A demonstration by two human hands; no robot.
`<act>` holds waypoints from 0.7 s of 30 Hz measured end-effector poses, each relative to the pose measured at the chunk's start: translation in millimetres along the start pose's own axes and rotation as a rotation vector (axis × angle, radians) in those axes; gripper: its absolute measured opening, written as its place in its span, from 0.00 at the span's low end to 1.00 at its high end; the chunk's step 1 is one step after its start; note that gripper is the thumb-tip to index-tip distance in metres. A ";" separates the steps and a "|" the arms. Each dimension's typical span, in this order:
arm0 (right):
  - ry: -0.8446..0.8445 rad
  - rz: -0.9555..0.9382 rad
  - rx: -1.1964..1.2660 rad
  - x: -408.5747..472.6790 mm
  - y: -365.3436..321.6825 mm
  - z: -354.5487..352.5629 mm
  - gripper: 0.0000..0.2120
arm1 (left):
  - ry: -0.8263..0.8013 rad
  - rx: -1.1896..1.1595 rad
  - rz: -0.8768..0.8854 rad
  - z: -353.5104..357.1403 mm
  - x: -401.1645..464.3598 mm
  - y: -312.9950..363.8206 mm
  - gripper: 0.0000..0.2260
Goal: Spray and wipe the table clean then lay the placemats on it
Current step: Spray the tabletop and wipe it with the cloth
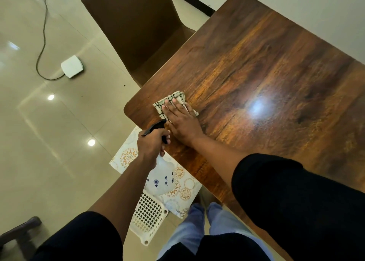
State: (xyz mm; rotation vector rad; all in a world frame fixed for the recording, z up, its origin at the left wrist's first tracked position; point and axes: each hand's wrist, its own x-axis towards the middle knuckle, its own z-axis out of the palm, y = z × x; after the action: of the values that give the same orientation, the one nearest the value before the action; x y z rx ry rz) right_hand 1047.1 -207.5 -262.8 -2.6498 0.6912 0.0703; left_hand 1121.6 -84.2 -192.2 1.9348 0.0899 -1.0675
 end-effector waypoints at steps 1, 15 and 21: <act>-0.008 -0.028 -0.006 0.7 8.6 -1.9 0.27 | -0.001 0.006 0.001 2.4 0.1 0.7 0.07; 0.238 0.810 0.076 -86.5 233.4 -77.3 0.28 | -0.053 0.027 -0.005 43.1 -14.3 -7.3 0.07; 0.229 0.743 0.108 -63.7 175.2 -63.9 0.28 | -0.031 0.003 -0.001 36.6 -22.5 -15.2 0.06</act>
State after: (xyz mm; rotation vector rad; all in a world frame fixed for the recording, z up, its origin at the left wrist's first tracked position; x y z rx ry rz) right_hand 904.0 -343.1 -258.9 -2.1786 1.6662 -0.0648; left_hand 1077.2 -94.6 -194.7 1.9202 0.0724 -1.0980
